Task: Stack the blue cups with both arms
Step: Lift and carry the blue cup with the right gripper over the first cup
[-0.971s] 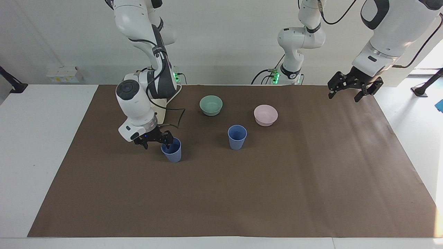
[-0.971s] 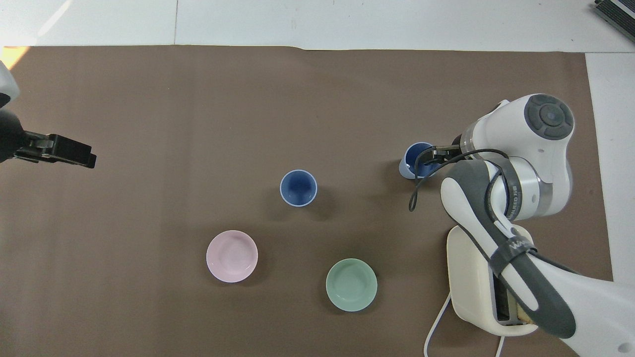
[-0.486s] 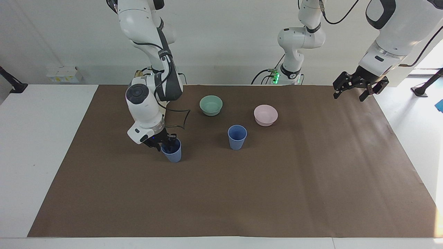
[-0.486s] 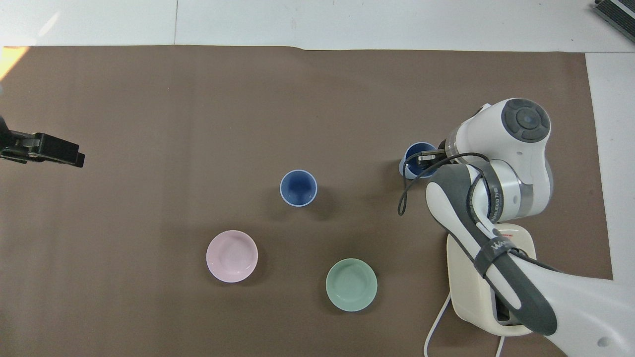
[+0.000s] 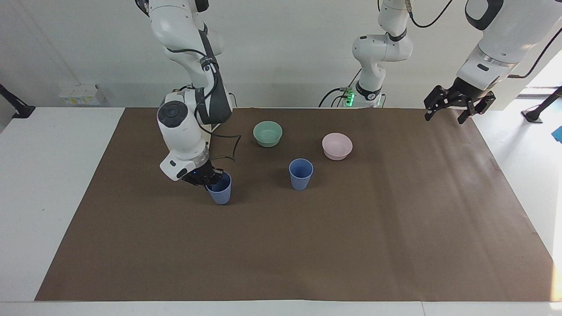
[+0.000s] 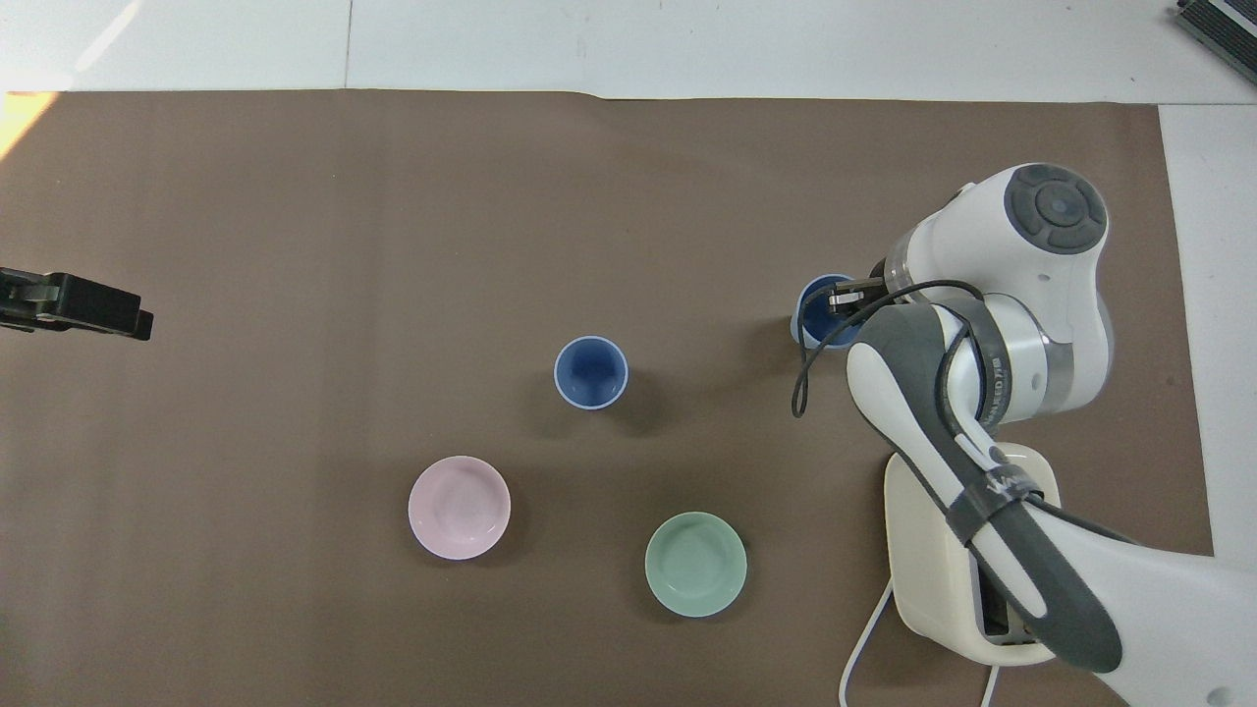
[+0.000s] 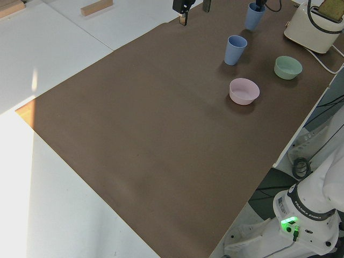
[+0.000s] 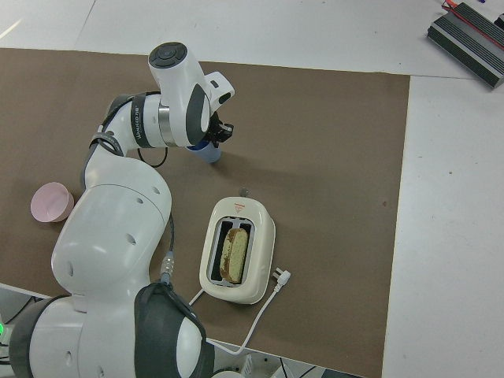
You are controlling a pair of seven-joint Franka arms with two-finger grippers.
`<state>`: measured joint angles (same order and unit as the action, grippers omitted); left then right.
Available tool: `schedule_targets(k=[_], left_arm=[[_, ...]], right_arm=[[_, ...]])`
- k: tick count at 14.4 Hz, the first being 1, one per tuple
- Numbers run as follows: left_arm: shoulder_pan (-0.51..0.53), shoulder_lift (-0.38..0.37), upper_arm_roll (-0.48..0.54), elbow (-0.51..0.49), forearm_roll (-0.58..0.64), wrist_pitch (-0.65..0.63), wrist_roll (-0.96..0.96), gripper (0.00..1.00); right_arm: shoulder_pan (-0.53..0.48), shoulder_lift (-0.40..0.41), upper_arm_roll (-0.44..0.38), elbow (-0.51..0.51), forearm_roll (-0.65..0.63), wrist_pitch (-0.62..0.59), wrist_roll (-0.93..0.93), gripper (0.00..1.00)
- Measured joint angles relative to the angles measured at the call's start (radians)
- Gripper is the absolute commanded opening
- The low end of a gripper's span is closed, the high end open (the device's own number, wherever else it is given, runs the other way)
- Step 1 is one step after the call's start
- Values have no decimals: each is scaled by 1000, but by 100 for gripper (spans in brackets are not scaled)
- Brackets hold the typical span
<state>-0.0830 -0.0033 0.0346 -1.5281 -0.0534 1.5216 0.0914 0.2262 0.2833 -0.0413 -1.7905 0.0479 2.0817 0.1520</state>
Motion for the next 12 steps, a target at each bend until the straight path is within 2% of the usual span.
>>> schedule_targets(k=[4, 7, 12], left_arm=[[0, -5, 0, -2, 1, 0, 0, 100], [0, -9, -1, -2, 1, 0, 0, 100], [0, -10, -1, -2, 1, 0, 0, 100]], right_arm=[[7, -12, 51, 126, -1, -125, 129, 0], [62, -14, 64, 213, -1, -215, 202, 0], [175, 6, 68, 298, -2, -224, 340, 0]])
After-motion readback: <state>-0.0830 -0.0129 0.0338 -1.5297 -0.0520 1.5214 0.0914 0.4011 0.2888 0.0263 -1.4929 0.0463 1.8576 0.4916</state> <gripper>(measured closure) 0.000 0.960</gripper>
